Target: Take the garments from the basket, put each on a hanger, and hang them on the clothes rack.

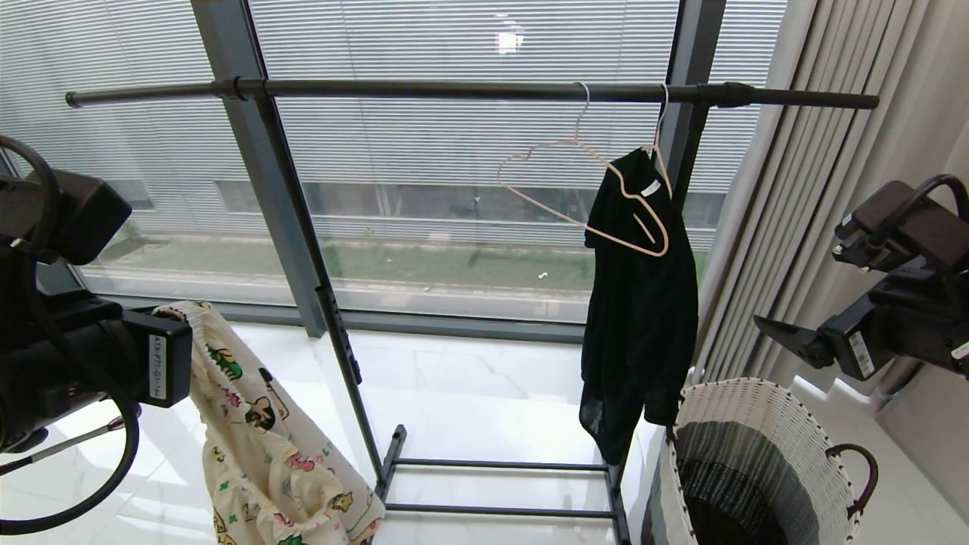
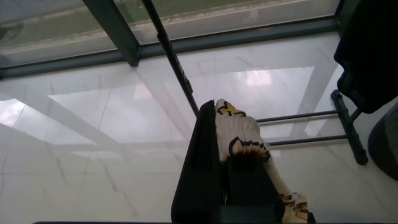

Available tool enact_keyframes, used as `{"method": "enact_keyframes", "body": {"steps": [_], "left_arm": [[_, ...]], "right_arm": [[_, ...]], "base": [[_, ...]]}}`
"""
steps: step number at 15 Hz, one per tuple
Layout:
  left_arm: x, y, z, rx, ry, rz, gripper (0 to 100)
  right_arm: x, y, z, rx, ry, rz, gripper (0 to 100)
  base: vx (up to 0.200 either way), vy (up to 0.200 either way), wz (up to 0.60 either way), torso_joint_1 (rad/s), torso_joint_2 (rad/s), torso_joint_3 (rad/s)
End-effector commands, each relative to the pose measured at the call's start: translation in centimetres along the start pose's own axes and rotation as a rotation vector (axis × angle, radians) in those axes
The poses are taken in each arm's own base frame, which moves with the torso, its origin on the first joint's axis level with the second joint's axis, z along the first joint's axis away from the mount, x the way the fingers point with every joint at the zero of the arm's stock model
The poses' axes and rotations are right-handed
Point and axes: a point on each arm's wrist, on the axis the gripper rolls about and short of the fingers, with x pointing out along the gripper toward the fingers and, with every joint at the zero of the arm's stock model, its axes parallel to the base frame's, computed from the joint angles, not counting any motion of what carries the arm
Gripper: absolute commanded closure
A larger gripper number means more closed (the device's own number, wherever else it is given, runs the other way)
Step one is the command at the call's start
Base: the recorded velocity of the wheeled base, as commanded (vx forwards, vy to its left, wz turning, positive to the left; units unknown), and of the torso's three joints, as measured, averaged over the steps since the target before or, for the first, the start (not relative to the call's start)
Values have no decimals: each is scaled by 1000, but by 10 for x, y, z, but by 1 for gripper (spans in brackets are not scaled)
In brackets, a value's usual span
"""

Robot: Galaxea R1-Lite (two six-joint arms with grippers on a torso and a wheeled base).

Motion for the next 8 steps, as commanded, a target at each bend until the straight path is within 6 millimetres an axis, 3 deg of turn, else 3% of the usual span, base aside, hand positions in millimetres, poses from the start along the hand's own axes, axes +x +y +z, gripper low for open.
{"method": "enact_keyframes", "body": {"steps": [1, 4, 8], "left_arm": [[0, 0, 0, 1, 1, 0, 100], [0, 0, 0, 1, 0, -2, 100], [0, 0, 0, 2, -1, 0, 100]], "right_arm": [[0, 0, 0, 0, 0, 1, 0], [0, 0, 1, 12, -20, 11, 0], [0, 1, 3, 104, -55, 85, 0]], "base": [[0, 0, 0, 222, -500, -290], [0, 0, 0, 196, -435, -246], [0, 0, 0, 35, -62, -38]]}}
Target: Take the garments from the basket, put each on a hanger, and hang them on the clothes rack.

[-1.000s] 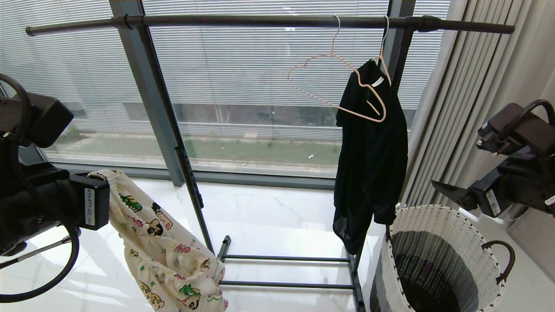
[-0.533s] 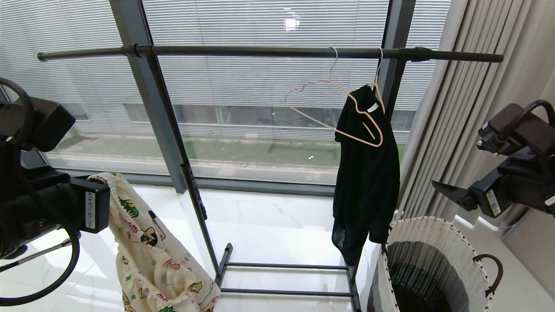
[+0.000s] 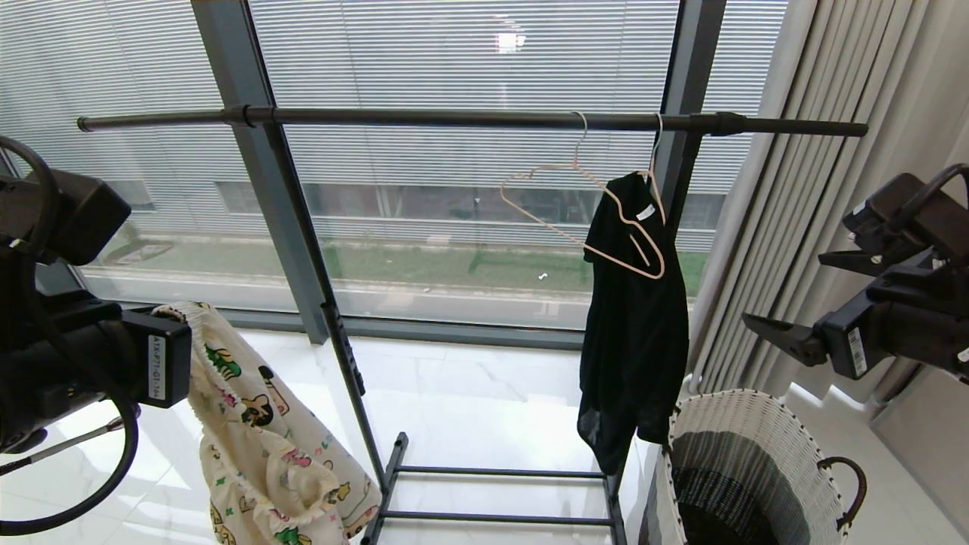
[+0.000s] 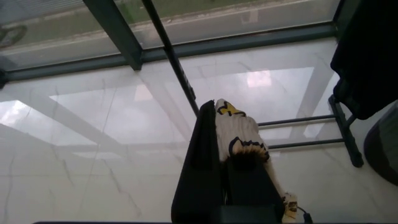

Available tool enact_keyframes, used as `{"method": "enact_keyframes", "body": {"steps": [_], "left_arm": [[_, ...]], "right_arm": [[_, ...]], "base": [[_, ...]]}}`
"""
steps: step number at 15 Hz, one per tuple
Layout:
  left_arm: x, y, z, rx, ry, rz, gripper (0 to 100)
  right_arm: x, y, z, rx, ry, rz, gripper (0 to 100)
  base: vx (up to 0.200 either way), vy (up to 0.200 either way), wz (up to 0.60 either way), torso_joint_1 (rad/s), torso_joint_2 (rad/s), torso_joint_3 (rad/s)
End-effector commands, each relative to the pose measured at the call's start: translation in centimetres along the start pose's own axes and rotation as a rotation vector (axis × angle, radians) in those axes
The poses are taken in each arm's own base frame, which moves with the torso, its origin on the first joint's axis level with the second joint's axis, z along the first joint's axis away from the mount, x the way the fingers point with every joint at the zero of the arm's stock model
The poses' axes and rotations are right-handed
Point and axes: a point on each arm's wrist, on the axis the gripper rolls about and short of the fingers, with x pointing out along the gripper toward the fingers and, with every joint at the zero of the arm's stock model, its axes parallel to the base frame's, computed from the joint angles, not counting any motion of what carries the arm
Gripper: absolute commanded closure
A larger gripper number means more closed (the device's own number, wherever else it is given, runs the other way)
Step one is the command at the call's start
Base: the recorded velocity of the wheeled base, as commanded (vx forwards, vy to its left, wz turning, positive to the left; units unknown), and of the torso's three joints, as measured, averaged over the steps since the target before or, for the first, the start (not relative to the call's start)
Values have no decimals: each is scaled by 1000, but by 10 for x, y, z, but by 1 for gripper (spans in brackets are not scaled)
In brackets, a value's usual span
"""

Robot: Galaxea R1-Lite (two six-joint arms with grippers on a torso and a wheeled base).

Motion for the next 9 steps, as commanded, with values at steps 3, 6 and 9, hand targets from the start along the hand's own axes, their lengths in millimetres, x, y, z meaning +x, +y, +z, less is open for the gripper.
{"method": "enact_keyframes", "body": {"steps": [3, 6, 9], "left_arm": [[-3, 1, -2, -1, -4, 0, 100], [-7, 2, -3, -5, -16, 2, 100], [-8, 2, -3, -5, -16, 2, 100]], "right_arm": [[0, 0, 2, 53, -33, 75, 0], [0, 0, 3, 77, -42, 99, 0], [1, 0, 5, 108, -52, 127, 0]], "base": [[0, 67, 0, 1, -2, -1], [0, 200, 0, 2, -4, 1], [0, 200, 0, 7, 5, -1]]}}
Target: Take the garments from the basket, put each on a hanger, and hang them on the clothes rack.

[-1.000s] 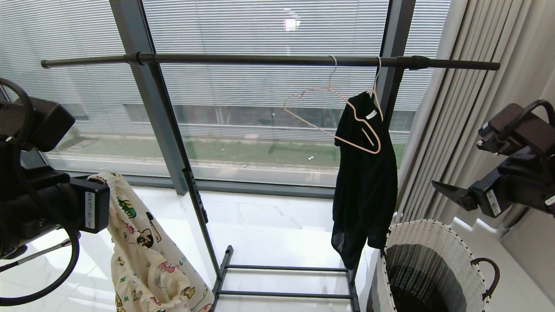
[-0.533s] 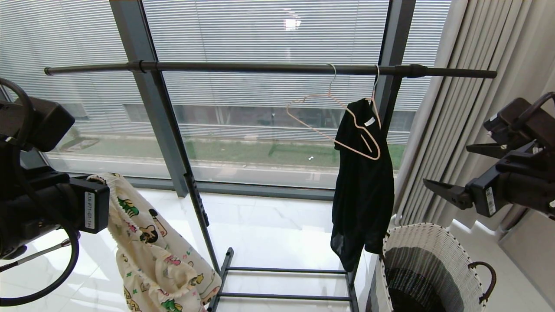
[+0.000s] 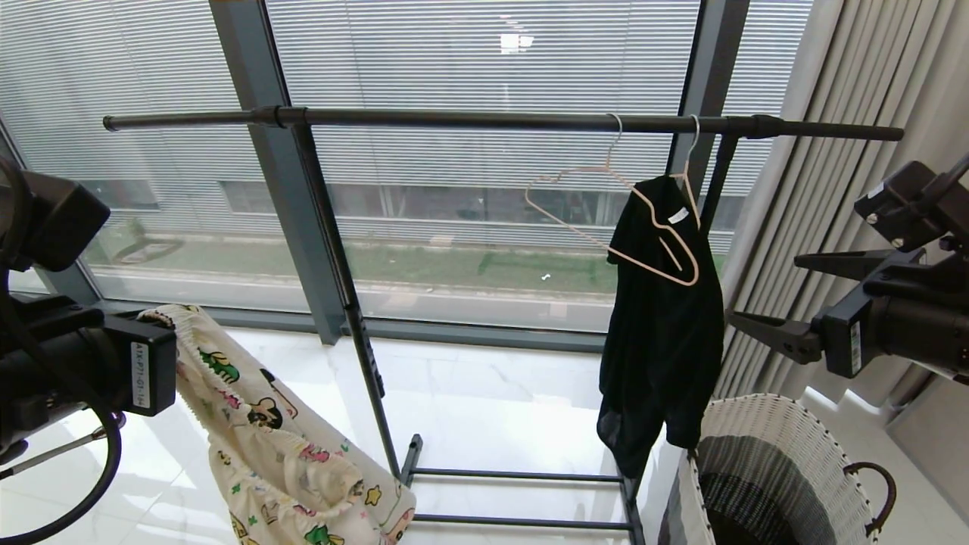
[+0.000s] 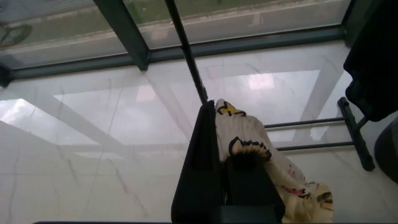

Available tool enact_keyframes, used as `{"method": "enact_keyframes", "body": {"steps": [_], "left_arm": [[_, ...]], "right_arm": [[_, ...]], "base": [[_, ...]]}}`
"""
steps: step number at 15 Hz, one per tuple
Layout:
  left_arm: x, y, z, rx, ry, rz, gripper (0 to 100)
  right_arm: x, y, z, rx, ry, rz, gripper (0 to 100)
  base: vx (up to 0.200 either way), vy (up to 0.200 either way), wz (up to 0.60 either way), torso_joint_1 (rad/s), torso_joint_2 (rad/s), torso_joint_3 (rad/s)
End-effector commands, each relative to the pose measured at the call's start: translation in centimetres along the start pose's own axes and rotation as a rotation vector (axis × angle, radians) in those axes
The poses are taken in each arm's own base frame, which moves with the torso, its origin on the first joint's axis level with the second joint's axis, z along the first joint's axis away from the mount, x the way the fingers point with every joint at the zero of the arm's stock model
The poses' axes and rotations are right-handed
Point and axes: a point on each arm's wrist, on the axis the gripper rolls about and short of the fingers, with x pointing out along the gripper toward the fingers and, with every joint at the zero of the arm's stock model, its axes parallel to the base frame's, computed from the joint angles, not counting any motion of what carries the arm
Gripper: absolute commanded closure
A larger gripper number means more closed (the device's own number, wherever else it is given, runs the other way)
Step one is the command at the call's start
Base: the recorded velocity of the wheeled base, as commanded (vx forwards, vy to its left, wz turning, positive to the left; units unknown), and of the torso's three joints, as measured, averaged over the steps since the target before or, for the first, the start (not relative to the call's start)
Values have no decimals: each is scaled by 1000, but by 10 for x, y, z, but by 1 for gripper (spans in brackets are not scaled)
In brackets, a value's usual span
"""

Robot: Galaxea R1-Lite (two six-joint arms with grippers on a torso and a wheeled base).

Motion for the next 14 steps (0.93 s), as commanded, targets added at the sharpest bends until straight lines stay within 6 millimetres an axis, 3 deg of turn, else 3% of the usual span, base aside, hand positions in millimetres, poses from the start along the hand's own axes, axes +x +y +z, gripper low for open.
{"method": "enact_keyframes", "body": {"steps": [1, 8, 14], "left_arm": [[0, 0, -1, 1, 1, 0, 100], [1, -2, -5, 54, 7, -5, 100], [1, -4, -5, 58, 7, -16, 100]], "right_arm": [[5, -1, 2, 13, 3, -1, 0], [45, -34, 35, 87, 22, -10, 0], [43, -40, 38, 103, 43, 65, 0]], "base": [[0, 0, 0, 0, 0, 0], [0, 0, 0, 0, 0, 0], [200, 0, 0, 2, 2, 2]]}}
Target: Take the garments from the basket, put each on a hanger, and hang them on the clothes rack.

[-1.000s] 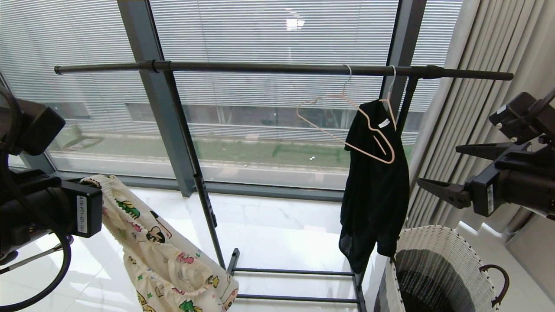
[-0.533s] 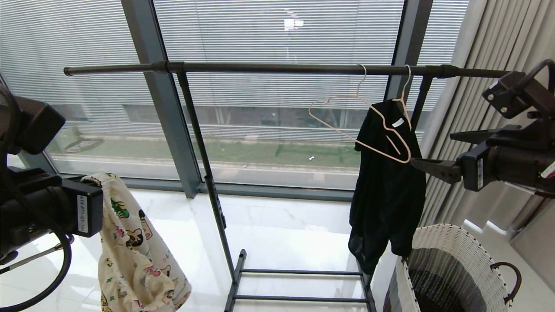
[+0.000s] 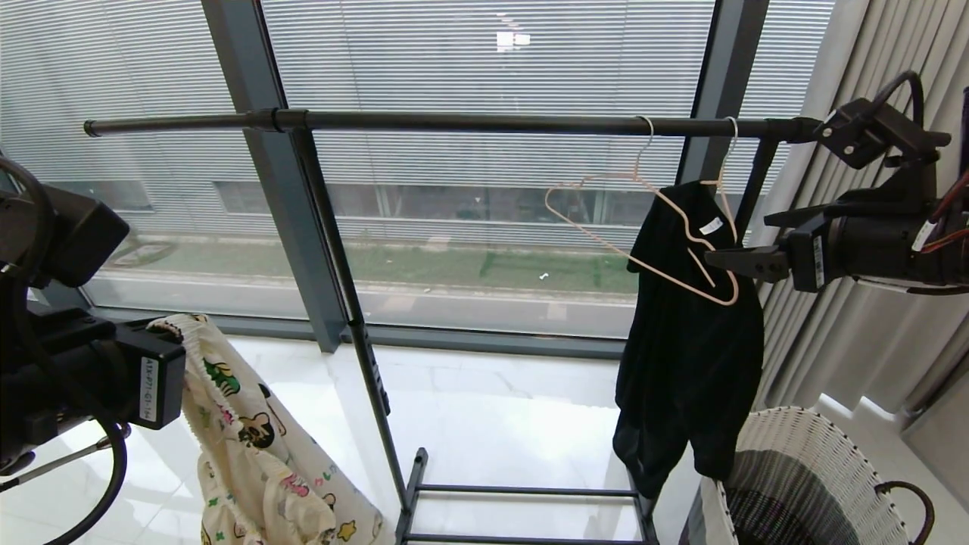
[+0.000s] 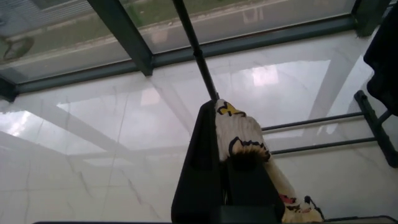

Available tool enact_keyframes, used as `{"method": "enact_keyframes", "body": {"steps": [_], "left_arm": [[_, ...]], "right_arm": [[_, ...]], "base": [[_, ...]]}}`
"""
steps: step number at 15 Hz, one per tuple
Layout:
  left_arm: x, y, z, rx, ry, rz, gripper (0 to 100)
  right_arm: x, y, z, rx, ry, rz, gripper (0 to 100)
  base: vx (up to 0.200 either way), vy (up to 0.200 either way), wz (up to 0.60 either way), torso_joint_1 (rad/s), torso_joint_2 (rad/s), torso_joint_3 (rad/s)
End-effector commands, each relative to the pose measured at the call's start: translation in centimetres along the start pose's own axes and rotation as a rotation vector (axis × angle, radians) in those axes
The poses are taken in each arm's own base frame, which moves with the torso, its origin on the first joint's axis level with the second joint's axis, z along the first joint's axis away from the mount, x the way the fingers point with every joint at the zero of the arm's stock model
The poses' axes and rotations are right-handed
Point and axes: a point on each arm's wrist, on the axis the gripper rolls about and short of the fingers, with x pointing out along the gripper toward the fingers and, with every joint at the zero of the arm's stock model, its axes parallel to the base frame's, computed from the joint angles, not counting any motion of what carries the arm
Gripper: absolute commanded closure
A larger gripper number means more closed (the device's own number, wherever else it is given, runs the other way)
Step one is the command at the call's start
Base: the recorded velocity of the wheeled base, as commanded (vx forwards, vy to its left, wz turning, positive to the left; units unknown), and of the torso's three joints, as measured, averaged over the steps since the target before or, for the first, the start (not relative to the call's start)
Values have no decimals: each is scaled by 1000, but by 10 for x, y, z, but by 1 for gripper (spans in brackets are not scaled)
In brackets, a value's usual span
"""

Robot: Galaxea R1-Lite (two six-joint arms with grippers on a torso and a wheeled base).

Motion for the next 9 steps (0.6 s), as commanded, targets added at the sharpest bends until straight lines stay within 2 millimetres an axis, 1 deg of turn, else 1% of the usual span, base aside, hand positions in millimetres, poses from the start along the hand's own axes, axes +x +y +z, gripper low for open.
{"method": "enact_keyframes", "body": {"steps": [1, 6, 9], "left_arm": [[0, 0, 0, 0, 0, 0, 100], [0, 0, 2, -5, -19, 1, 100], [0, -1, 4, -6, -32, -4, 100]], "right_arm": [[2, 0, -1, 1, 6, 7, 0], [1, 1, -4, 10, 37, 27, 0], [4, 1, -7, 46, 66, 33, 0]], "base": [[200, 0, 0, 7, -2, -2], [200, 0, 0, 2, 1, 0], [0, 0, 0, 0, 0, 0]]}}
